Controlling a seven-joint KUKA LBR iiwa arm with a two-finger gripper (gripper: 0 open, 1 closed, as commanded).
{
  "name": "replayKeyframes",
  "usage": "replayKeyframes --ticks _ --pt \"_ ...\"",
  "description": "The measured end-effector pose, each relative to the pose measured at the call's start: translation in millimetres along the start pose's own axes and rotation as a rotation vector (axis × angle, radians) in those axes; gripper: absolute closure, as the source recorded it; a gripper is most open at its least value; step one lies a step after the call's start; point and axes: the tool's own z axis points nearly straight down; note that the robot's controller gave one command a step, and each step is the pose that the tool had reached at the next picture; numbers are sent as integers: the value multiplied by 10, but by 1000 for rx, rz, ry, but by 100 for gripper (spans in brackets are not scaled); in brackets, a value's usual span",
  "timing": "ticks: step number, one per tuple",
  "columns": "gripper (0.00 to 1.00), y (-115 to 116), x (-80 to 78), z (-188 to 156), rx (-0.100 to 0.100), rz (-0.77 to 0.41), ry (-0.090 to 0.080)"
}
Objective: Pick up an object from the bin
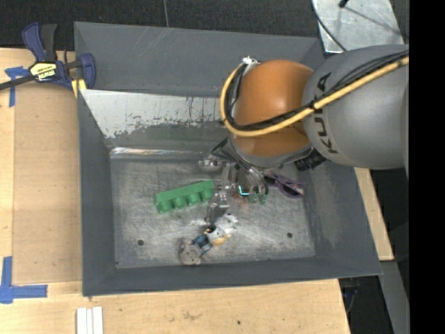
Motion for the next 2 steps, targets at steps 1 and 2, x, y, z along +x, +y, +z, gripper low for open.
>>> replayKeyframes --ticks 1,2 --pt "0 -3 -19 -43 -1 2 -8" --pt "0 20 -108 291 -2 -27 -19"
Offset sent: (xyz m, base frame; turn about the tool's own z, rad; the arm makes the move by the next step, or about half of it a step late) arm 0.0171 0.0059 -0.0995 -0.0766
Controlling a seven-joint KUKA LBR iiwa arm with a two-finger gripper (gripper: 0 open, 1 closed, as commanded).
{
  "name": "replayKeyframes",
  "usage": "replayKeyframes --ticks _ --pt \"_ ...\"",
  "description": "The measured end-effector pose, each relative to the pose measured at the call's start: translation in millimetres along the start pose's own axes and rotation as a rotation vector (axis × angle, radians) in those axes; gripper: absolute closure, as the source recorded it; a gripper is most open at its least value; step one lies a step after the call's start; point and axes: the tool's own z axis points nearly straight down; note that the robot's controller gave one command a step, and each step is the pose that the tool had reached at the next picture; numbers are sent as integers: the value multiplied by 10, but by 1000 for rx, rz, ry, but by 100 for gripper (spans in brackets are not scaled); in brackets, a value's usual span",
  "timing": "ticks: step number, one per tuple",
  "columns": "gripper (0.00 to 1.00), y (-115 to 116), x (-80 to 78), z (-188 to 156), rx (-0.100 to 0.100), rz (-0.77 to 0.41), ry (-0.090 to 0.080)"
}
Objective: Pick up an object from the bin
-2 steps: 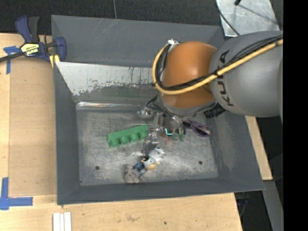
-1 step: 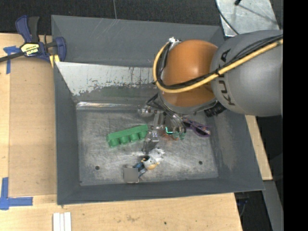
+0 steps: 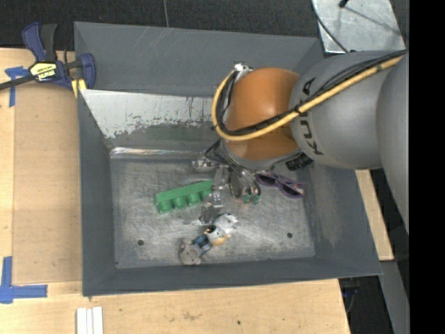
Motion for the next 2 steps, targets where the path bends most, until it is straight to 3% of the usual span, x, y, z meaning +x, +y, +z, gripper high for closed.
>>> replayKeyframes --ticks 1,2 --pt "0 -227 112 524 -1 -122 9" --pt "0 -162 -159 600 -6 -181 23"
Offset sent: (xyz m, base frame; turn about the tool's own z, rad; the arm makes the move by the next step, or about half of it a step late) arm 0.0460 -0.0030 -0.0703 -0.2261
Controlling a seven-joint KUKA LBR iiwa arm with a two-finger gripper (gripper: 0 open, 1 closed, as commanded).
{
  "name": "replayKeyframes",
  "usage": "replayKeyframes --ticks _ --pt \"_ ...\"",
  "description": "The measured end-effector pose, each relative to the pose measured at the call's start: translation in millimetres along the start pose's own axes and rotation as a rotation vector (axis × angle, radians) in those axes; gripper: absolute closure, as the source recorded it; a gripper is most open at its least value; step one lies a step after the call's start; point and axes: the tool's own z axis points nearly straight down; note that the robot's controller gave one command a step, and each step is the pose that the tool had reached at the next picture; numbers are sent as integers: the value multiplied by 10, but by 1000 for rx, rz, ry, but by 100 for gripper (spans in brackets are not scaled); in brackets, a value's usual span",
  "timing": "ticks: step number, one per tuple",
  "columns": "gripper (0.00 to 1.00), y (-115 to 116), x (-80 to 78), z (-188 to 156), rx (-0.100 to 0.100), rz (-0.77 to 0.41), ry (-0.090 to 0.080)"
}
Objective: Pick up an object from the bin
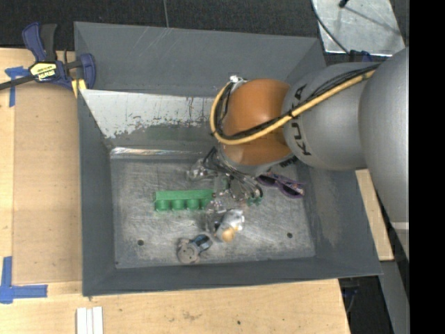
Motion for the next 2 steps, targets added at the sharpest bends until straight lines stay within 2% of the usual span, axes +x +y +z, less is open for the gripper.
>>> replayKeyframes --ticks 1,2 --pt "100 630 586 60 7 -76 -26" --pt "100 630 586 61 7 -76 -26"
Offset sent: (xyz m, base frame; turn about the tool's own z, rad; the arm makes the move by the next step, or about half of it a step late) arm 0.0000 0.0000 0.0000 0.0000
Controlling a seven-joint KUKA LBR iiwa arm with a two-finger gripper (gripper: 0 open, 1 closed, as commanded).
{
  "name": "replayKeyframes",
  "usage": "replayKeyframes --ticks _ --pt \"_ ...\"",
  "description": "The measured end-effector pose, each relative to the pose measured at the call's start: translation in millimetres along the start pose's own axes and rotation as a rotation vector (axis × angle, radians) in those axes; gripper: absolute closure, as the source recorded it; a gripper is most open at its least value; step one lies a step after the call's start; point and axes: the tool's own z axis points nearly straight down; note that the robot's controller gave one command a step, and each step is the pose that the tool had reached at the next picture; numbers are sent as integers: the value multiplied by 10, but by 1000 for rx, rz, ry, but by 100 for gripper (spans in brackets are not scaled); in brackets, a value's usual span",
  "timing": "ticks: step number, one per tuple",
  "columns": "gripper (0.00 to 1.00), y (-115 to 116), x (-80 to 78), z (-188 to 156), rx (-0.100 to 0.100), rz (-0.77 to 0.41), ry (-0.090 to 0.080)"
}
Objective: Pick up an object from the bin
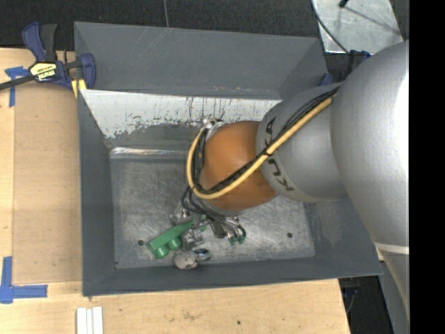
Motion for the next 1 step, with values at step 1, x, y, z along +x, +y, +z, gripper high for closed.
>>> replayKeyframes --ticks 1 --pt "100 -126 -137 -1486 1 -6 11"
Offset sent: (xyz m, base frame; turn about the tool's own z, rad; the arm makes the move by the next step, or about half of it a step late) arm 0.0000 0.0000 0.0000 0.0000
